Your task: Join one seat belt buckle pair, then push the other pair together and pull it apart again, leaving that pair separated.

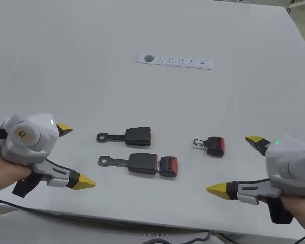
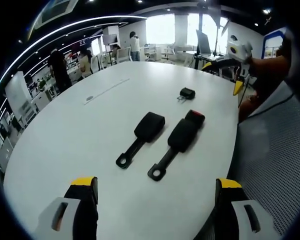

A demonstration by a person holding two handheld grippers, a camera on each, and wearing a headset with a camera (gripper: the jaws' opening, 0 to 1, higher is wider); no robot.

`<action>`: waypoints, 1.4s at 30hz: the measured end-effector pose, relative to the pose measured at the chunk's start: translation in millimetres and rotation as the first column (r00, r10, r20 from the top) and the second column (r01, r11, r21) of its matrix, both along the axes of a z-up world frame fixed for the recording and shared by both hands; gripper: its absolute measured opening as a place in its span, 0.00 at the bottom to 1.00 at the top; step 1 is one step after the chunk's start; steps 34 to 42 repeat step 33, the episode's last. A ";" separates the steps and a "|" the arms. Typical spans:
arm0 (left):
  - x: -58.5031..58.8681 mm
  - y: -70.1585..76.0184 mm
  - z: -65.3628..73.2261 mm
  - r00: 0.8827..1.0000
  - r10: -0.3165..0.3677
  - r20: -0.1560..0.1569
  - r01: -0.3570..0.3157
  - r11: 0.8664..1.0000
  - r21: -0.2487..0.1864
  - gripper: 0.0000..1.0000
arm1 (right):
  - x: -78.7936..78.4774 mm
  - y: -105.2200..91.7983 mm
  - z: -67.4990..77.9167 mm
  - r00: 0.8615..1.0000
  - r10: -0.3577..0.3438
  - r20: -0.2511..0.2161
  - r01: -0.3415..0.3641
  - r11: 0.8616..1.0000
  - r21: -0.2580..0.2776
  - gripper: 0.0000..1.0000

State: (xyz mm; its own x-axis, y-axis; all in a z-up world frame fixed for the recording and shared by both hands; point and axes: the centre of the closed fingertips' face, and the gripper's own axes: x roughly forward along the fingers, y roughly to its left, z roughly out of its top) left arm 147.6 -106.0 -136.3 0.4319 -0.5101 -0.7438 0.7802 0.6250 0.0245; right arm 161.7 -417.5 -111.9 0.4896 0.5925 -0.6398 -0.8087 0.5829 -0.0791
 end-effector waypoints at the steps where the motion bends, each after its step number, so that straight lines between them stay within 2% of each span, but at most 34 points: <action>1: 0.3 0.0 -0.1 1.000 0.001 0.000 -0.001 1.000 -0.002 1.00 | 0.0 -0.7 -0.4 1.000 0.000 0.000 0.000 1.000 -0.004 0.99; 11: -3.4 -2.0 -1.8 1.000 -0.006 -0.002 0.006 1.000 0.005 0.99 | -3.4 -0.5 -2.1 1.000 -0.001 0.020 0.002 0.999 -0.040 0.99; 25: -2.6 -2.5 -1.2 1.000 -0.015 0.008 0.014 1.000 0.009 0.99 | -3.2 -1.1 -2.4 1.000 -0.024 0.008 0.024 1.000 -0.016 0.99; 42: -5.7 -4.9 -2.6 1.000 -0.028 0.000 0.028 0.999 0.018 0.98 | -2.0 -7.5 -3.7 0.999 -0.047 0.000 0.047 0.999 -0.005 0.99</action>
